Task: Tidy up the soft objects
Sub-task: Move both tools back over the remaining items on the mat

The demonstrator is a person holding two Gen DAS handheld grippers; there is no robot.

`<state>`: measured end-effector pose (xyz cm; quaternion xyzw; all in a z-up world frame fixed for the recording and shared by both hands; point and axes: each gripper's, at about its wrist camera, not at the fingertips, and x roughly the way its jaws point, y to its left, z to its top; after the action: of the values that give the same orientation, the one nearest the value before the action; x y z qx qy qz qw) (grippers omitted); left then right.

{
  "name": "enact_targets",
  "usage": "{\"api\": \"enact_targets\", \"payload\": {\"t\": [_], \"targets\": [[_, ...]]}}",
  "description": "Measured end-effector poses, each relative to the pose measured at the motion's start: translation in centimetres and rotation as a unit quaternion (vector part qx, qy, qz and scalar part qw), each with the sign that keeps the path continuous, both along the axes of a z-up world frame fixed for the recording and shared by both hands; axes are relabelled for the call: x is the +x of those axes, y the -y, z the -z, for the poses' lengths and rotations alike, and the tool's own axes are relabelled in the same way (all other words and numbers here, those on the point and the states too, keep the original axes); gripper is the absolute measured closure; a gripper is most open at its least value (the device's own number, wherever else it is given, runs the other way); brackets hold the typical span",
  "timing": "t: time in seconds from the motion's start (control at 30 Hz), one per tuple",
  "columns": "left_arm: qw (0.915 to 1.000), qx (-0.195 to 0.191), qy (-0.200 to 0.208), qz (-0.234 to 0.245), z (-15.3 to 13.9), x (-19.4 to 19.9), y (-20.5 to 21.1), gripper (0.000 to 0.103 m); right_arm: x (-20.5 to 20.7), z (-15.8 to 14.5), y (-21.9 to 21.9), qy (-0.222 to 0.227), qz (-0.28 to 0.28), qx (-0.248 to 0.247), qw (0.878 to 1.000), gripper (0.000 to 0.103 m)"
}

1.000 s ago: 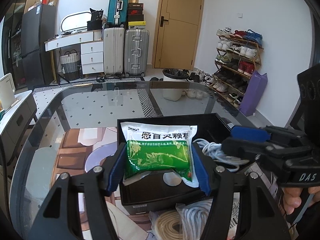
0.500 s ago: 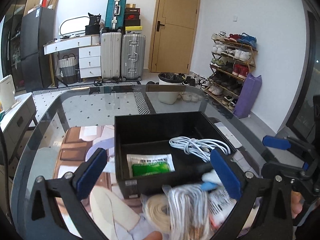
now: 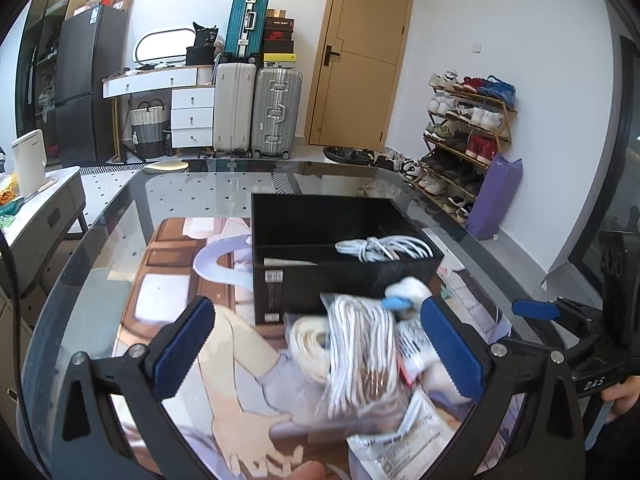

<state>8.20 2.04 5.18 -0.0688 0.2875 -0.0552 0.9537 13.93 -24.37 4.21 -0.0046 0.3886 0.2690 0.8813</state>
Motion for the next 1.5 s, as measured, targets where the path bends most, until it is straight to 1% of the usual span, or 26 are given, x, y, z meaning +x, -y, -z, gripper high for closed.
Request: {"api": "enact_targets", "payload": {"t": [0.13, 0.3, 0.47, 0.6, 0.7, 0.8, 0.9, 1.0, 1.2, 1.5], "targets": [[1.0, 0.004, -0.005, 0.001, 0.5, -0.9, 0.5, 0.0, -0.6, 1.0, -0.4, -0.008, -0.007, -0.024, 1.0, 0.001], [0.9998, 0.009, -0.019, -0.001, 2.0, -2.0, 1.0, 0.0, -1.1, 1.5, -0.5, -0.013, -0.012, -0.028, 0.999, 0.001], [0.9989, 0.027, -0.039, 0.006, 3.4, -2.8, 1.9, 0.0, -1.4, 2.0, -0.5, -0.016, -0.013, -0.05, 0.999, 0.001], [0.9981, 0.026, -0.053, 0.017, 4.2, -3.3, 2.6, 0.0, -1.6, 2.3, -0.3, -0.024, -0.016, -0.045, 0.999, 0.001], [0.9972, 0.033, -0.064, 0.023, 4.7, -3.6, 3.4, 0.0, -1.6, 2.7, -0.4, -0.027, -0.021, -0.053, 0.998, 0.001], [0.9956, 0.049, -0.076, 0.021, 5.2, -3.6, 4.3, 0.0, -1.7, 2.9, -0.7, -0.025, -0.026, -0.065, 0.997, 0.001], [0.995, 0.048, -0.082, 0.031, 5.4, -3.5, 5.2, 0.0, -2.0, 3.1, -0.9, -0.017, -0.033, -0.087, 0.995, 0.001], [0.9935, 0.059, -0.093, 0.028, 5.7, -3.3, 6.0, 0.0, -2.1, 3.4, -1.0, -0.014, -0.036, -0.106, 0.994, 0.001], [0.9921, 0.054, -0.109, 0.032, 6.1, -2.8, 6.9, 0.0, -1.9, 3.8, -0.3, -0.019, -0.035, -0.106, 0.994, 0.001], [0.9896, 0.068, -0.122, 0.037, 6.3, -2.3, 7.7, 0.0, -1.2, 4.2, 1.1, -0.024, -0.017, -0.116, 0.993, 0.001]]}}
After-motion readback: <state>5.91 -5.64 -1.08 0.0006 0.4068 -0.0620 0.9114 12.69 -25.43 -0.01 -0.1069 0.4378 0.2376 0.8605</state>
